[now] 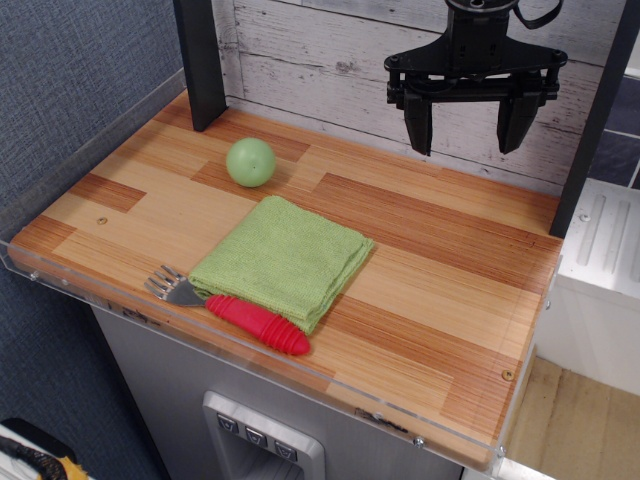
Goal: Put the spoon more towards the middle of the napkin.
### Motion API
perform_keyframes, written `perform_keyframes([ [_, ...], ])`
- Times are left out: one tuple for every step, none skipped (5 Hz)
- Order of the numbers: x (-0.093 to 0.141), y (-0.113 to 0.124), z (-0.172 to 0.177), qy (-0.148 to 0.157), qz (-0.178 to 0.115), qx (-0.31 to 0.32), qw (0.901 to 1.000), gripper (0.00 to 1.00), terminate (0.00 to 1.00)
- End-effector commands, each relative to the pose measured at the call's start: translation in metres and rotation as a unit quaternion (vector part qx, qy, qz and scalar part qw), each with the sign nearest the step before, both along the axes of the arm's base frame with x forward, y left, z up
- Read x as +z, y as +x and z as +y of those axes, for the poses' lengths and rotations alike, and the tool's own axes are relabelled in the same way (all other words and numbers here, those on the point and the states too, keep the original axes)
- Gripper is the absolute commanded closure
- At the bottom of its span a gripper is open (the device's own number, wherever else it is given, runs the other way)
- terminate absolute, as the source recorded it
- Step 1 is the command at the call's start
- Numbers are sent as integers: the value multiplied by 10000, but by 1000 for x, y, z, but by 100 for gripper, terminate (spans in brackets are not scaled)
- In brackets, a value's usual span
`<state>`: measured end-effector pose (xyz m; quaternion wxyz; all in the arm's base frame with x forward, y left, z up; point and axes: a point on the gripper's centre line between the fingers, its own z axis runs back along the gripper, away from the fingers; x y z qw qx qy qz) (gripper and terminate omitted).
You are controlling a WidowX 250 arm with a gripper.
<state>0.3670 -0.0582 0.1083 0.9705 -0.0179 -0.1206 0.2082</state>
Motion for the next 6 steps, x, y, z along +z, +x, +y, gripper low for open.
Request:
perform_keyframes([
  [0, 0, 0, 0, 0, 0, 10000, 0, 0],
  [1, -12, 7, -28, -346, 834, 9959, 0, 0],
  [-4, -30, 22, 89, -251, 1628, 9863, 0, 0],
  [-7, -58, 46, -184, -244, 2851, 9580, 0, 0],
  [-10, -81, 67, -471, -208, 3775, 9246, 0, 0],
  [-23, -94, 86, -584, -124, 4381, 8969, 0, 0],
])
